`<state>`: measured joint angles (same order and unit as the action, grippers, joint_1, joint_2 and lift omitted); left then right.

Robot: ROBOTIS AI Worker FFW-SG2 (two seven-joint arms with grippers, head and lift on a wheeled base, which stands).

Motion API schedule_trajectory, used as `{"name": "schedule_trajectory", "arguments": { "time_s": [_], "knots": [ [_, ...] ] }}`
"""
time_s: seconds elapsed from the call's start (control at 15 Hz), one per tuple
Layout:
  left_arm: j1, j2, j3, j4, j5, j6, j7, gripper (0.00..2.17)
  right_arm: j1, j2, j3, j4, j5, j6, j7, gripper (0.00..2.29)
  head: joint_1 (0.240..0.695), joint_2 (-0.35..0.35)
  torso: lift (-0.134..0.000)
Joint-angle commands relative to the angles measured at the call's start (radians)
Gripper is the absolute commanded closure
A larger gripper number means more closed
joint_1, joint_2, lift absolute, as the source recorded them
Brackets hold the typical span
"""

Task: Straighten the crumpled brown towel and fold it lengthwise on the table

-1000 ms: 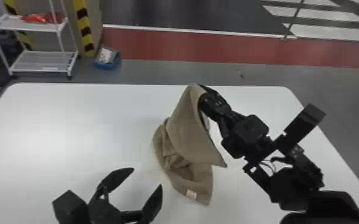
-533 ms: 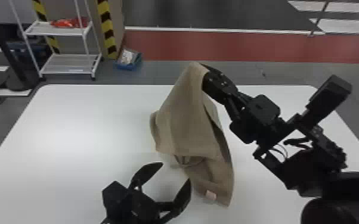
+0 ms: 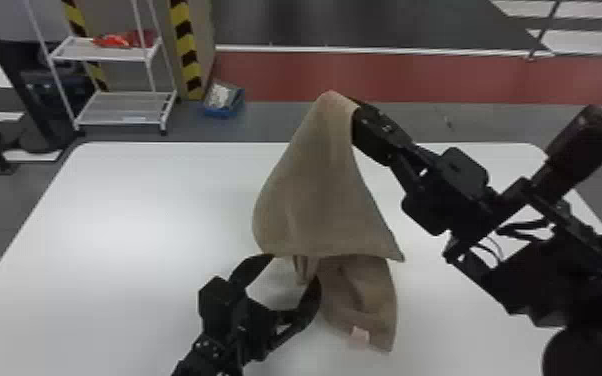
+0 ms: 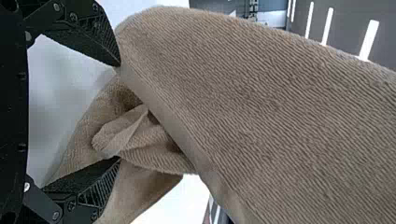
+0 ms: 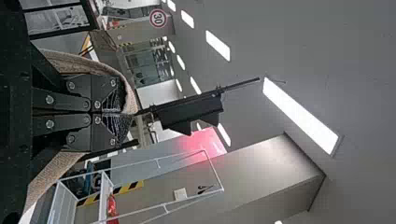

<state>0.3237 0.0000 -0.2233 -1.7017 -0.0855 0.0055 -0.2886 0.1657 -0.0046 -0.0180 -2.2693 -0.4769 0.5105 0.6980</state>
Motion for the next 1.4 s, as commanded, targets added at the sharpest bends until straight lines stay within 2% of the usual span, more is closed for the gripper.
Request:
{"name": "schedule_trajectory", "arguments": {
  "time_s": [0.0,0.27,0.4,0.93,1.0,1.33],
  "knots": [
    [-0.012,-0.003,-0.001,0.019,-0.003,0.0,0.002,0.2,-0.018,0.005,-0.046,-0.021,-0.049,0.041,0.0,2.2,0.695,-0.021,-0.124],
    [-0.022,-0.003,-0.001,0.027,-0.007,0.006,0.0,0.2,-0.072,0.005,-0.149,-0.024,-0.16,0.102,-0.003,2.2,0.695,-0.053,-0.124],
    [-0.034,-0.003,-0.001,0.034,-0.017,0.015,-0.003,0.2,-0.089,0.005,-0.177,-0.024,-0.183,0.115,-0.005,2.2,0.695,-0.071,-0.124],
    [-0.066,-0.003,-0.061,0.062,-0.02,0.025,-0.027,0.2,-0.118,0.005,-0.181,-0.003,-0.169,0.127,-0.011,2.2,0.695,-0.128,-0.124],
    [-0.068,-0.003,-0.071,0.062,-0.008,0.04,-0.029,0.2,-0.123,0.005,-0.183,0.004,-0.17,0.127,-0.011,2.2,0.695,-0.134,-0.124],
    [-0.084,-0.003,-0.111,0.063,-0.03,0.132,-0.06,0.19,-0.155,0.005,-0.208,0.045,-0.18,0.13,-0.011,2.2,0.695,-0.18,-0.124]
  ]
}}
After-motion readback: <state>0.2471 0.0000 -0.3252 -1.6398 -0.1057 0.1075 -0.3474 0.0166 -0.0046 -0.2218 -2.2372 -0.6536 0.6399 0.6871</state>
